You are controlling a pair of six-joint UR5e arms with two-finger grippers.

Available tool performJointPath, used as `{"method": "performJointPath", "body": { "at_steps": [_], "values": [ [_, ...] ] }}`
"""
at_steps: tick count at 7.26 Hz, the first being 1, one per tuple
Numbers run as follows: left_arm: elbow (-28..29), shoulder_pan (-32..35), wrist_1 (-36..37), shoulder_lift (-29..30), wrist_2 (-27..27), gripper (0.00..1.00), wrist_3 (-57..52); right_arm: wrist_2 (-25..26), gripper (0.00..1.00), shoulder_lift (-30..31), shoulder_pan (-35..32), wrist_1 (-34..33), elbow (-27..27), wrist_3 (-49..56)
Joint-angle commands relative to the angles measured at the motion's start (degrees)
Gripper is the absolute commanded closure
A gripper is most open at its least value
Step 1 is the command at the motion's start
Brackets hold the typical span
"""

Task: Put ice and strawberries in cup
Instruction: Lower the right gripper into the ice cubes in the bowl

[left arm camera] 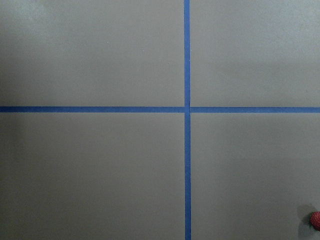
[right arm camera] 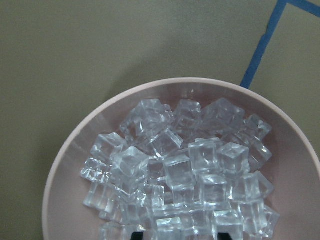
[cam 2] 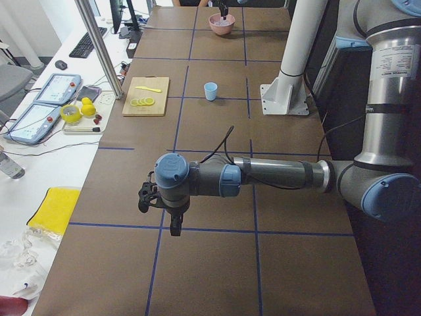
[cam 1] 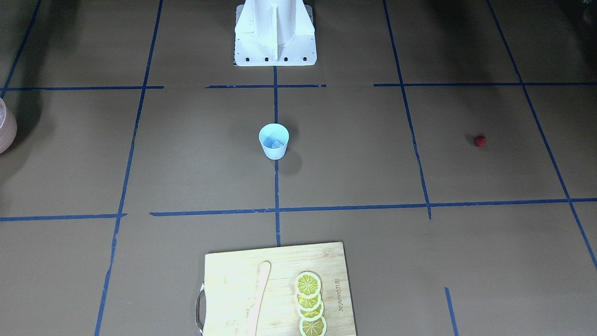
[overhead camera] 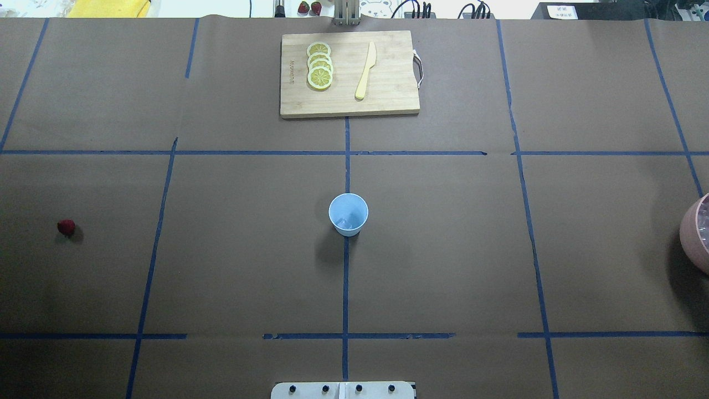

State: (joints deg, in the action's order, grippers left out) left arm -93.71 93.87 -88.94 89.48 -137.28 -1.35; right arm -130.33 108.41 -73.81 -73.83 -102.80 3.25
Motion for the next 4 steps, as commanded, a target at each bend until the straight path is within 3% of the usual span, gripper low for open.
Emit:
{"method": "performJointPath", "body": {
  "at_steps": [1,4],
  "values": [
    [-0.07,0.0,0.0,-0.01,0.0,0.0,0.03,-0.01,0.41,0.04,0.33,0.0,0.05,0.0],
    [-0.16,0.0,0.0,0.0,0.0,0.0,0.03,-0.01,0.41,0.13,1.83,0.0,0.14,0.44]
  ]
}}
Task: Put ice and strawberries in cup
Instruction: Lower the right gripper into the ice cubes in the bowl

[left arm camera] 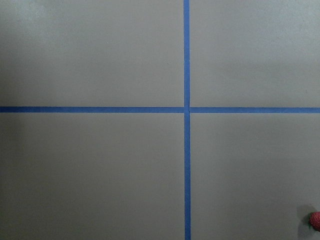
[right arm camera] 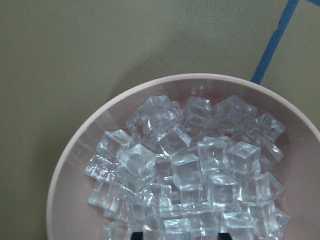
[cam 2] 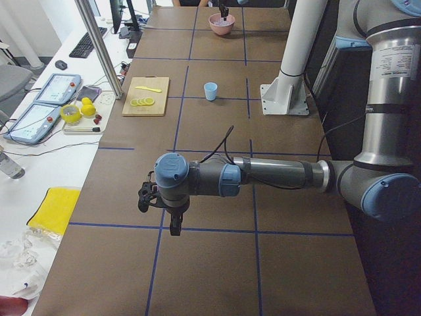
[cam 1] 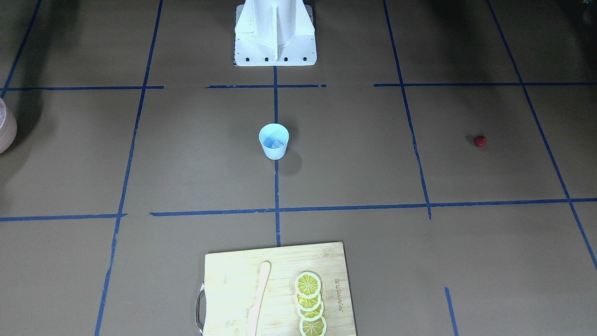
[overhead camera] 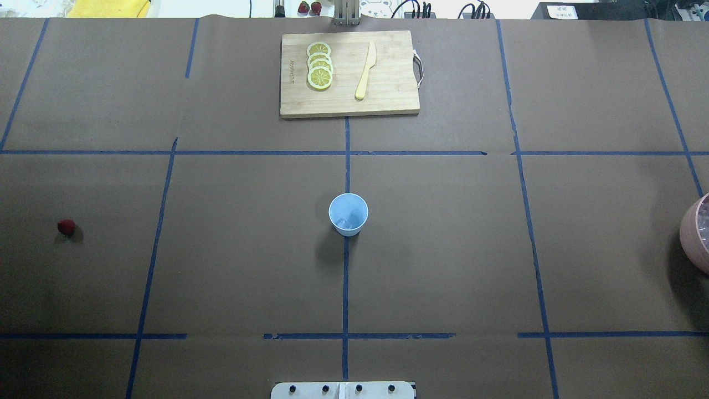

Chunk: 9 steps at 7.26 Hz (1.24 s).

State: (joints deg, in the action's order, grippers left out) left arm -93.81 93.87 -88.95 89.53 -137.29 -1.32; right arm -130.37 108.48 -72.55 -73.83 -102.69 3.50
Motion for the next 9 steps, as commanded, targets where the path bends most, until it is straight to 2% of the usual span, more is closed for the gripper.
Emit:
{"method": "performJointPath", "body": {
  "at_steps": [1,9],
  "values": [
    [0.03,0.0,0.0,0.03,0.0,0.0,0.0,0.02,0.41,0.07,1.18,0.0,0.03,0.27],
    [-0.41,0.0,0.0,0.03,-0.09,0.0,0.0,0.11,0.42,0.42,2.24,-0.09,1.0,0.89]
  ]
}}
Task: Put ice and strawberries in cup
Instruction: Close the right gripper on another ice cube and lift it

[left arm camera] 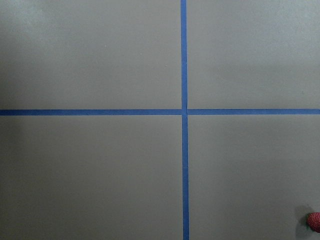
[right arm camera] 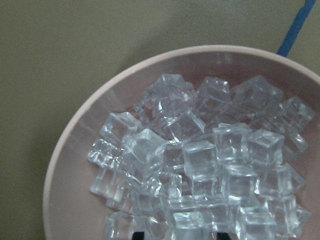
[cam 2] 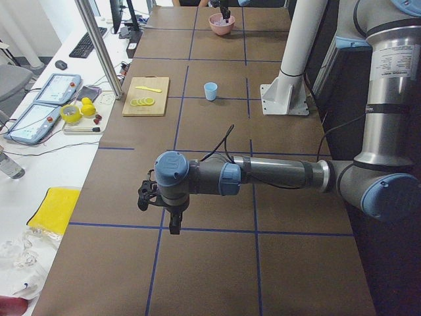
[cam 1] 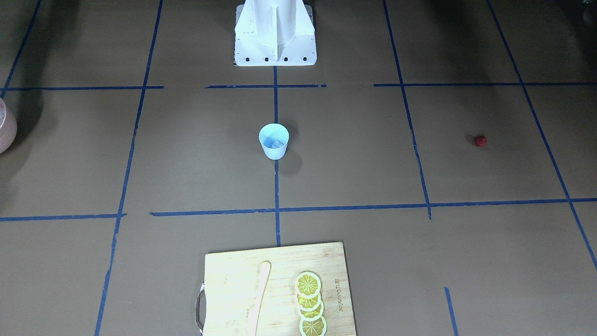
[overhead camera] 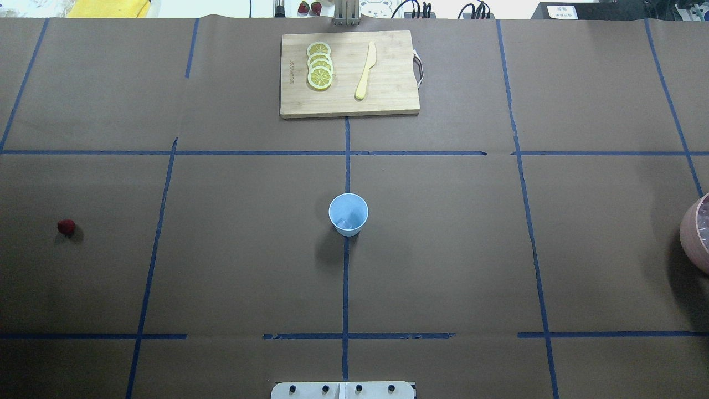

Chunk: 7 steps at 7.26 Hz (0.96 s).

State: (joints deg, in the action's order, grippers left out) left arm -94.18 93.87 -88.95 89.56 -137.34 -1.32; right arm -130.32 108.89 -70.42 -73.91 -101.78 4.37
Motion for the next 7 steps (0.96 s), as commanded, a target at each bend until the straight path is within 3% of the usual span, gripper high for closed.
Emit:
{"method": "performJointPath", "body": {
  "at_steps": [1,7],
  "values": [
    [-0.04,0.0,0.0,-0.09,-0.03,0.0,0.0,0.07,0.42,0.0,0.11,0.0,0.09,-0.06],
    [-0.39,0.0,0.09,-0.09,-0.21,0.0,0.0,0.24,0.45,-0.17,0.11,0.17,1.05,-0.06]
  ]
}}
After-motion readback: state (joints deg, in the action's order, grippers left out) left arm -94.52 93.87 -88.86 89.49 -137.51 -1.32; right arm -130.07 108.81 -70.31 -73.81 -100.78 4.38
